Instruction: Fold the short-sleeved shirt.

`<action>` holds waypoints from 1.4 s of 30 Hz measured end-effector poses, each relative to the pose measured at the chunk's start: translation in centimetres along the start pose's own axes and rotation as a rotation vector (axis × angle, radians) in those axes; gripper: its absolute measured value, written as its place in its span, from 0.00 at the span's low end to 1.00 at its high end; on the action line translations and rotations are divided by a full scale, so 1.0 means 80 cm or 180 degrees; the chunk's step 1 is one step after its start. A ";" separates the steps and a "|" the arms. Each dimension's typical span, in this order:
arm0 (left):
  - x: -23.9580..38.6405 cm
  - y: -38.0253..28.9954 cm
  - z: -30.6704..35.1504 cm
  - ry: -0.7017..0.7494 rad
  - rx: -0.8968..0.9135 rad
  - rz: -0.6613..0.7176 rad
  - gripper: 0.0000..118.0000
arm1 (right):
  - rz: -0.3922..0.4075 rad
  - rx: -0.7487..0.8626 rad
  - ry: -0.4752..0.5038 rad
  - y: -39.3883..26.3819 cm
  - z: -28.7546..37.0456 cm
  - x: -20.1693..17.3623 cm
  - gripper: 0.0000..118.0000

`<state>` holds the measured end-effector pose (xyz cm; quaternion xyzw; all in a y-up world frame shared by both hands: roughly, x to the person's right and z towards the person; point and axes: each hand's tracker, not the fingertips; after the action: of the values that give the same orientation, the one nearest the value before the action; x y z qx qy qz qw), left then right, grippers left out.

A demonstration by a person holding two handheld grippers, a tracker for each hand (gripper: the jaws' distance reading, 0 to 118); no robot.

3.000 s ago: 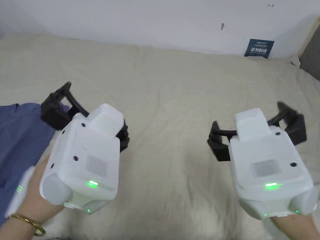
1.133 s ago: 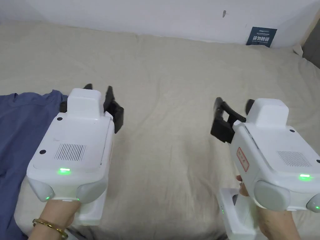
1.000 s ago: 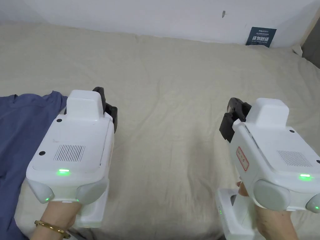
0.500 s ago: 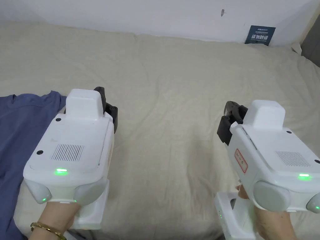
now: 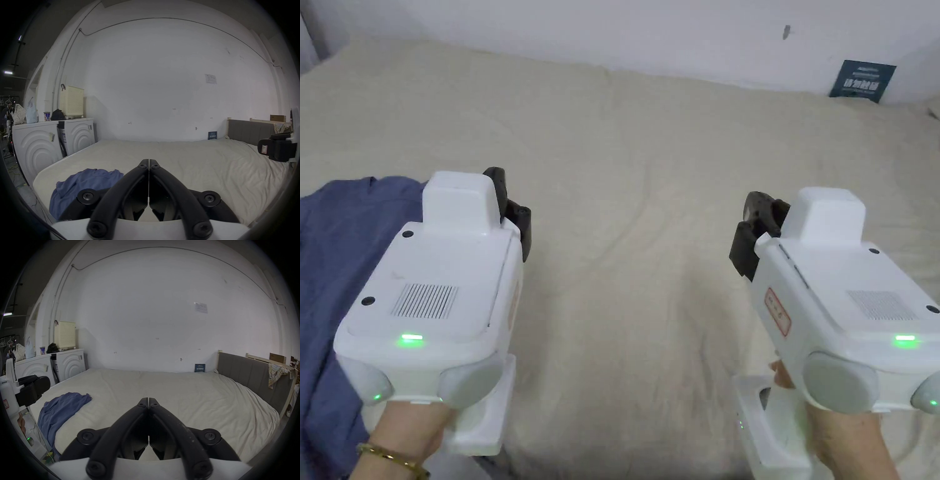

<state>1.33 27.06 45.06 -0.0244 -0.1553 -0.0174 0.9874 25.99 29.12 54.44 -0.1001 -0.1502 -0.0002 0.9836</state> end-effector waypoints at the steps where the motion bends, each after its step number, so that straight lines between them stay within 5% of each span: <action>1: -0.010 0.001 0.003 0.0084 0.0008 -0.0006 0.00 | 0.0021 0.0016 0.0081 0.002 -0.003 -0.010 0.00; 15: -0.160 0.004 0.088 0.1355 -0.0026 -0.0039 0.00 | 0.0246 0.0088 0.1270 0.017 -0.034 -0.169 0.00; 29: -0.209 -0.013 0.110 0.1714 -0.0221 0.0163 0.03 | 0.0330 0.0008 0.1660 0.013 -0.027 -0.227 0.00; 32: -0.224 -0.014 0.081 0.1575 -0.0513 0.0246 0.22 | 0.0343 -0.0014 0.1665 0.012 -0.038 -0.223 0.00; 38: -0.260 -0.011 -0.029 0.1280 -0.1080 0.0332 0.94 | 0.0407 -0.0066 0.1635 0.010 -0.063 -0.212 0.00; 42: -0.280 -0.015 -0.122 0.1021 -0.1404 0.0450 1.00 | 0.0356 -0.0200 0.1599 0.004 -0.084 -0.208 0.00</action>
<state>-17.07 25.92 28.96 -0.2464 0.0127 0.0146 0.9690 12.08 27.58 43.14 -0.1356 0.1046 0.0247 0.9849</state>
